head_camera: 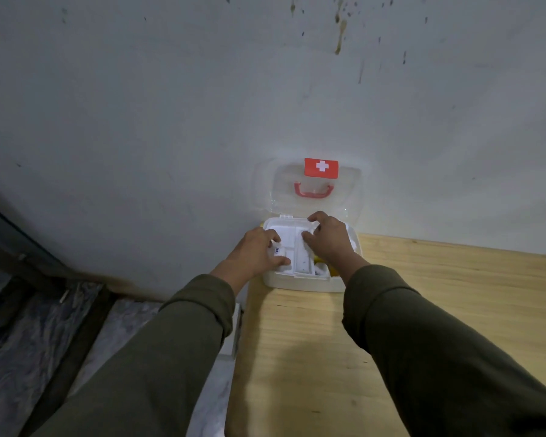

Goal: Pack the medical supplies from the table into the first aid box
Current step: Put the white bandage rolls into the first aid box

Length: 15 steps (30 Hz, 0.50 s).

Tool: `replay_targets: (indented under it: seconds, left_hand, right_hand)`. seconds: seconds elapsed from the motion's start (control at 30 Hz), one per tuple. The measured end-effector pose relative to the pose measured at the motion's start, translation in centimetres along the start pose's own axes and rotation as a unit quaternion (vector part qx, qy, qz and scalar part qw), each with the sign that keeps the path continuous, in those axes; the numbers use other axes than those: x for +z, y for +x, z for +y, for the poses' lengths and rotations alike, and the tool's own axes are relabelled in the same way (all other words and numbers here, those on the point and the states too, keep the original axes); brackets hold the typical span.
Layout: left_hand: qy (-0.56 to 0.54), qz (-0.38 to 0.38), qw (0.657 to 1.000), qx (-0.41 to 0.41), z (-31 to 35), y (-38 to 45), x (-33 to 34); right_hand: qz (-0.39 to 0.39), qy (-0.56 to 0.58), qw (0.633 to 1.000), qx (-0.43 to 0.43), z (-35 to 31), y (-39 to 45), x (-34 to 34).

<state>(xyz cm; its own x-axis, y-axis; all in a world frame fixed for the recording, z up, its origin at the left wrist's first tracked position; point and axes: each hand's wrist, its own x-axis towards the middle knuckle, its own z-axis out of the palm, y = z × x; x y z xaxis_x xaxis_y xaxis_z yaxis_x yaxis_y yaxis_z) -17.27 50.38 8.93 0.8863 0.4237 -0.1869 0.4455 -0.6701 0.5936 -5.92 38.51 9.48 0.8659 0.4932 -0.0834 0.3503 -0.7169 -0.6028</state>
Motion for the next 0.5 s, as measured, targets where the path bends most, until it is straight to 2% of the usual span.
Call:
replay_targets:
  seconds: [0.23, 0.5]
  left_hand:
    - [-0.040, 0.042, 0.997, 0.050, 3.5, -1.4, 0.2]
    - [-0.066, 0.065, 0.990, 0.103, 9.5, -3.7, 4.4]
  right_hand:
    - [0.059, 0.033, 0.995, -0.070, 1.4, -2.0, -4.0]
    - [0.070, 0.001, 0.992, -0.107, 7.9, -4.7, -10.6]
